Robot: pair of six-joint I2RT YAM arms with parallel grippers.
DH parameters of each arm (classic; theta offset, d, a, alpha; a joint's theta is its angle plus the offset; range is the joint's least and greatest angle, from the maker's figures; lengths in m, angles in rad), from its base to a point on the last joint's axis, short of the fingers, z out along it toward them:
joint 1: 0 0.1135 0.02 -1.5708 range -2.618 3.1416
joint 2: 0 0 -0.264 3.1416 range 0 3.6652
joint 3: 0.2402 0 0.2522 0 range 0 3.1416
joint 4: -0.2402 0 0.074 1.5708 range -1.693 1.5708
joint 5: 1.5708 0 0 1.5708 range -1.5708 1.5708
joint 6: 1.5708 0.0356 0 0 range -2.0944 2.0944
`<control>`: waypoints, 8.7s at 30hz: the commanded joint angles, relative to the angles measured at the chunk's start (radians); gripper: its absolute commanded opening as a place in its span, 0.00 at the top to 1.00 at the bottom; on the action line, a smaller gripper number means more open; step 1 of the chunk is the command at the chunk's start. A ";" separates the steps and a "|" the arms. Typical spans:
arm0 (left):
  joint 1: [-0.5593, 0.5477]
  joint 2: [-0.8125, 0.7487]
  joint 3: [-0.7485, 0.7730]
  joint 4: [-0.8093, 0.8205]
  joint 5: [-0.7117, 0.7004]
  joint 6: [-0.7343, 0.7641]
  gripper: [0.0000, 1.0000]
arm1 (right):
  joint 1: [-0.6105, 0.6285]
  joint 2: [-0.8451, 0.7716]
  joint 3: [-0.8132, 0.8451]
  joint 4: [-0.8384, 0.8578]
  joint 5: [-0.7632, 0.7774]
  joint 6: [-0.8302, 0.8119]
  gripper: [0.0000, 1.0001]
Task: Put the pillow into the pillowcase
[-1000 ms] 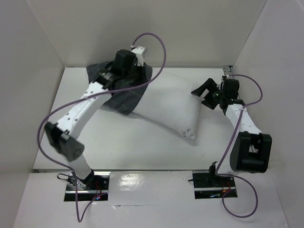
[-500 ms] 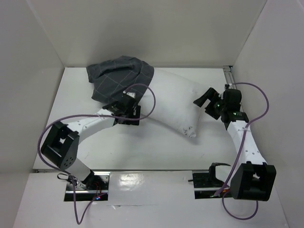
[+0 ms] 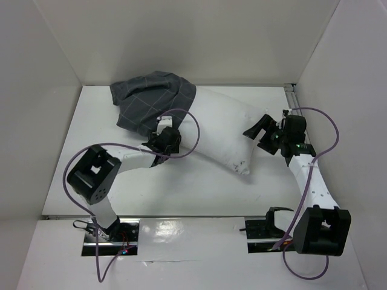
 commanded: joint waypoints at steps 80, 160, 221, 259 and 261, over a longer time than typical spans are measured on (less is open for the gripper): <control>-0.125 -0.354 1.147 -0.802 0.653 -0.030 1.00 | 0.280 -0.082 0.607 -0.519 -0.065 -0.380 1.00; 0.086 0.422 1.380 -0.777 0.418 0.251 1.00 | 0.096 0.830 0.729 0.130 -0.209 -0.137 1.00; 0.589 -0.427 0.614 -0.910 0.411 -0.044 0.00 | 0.708 0.355 0.749 -0.181 0.435 -0.241 0.00; 0.778 0.015 1.061 -0.873 0.308 0.096 1.00 | 0.820 0.312 0.417 -0.068 0.575 -0.115 1.00; 0.778 0.174 1.179 -0.954 0.292 0.113 0.62 | 0.846 0.312 0.406 -0.058 0.546 -0.104 1.00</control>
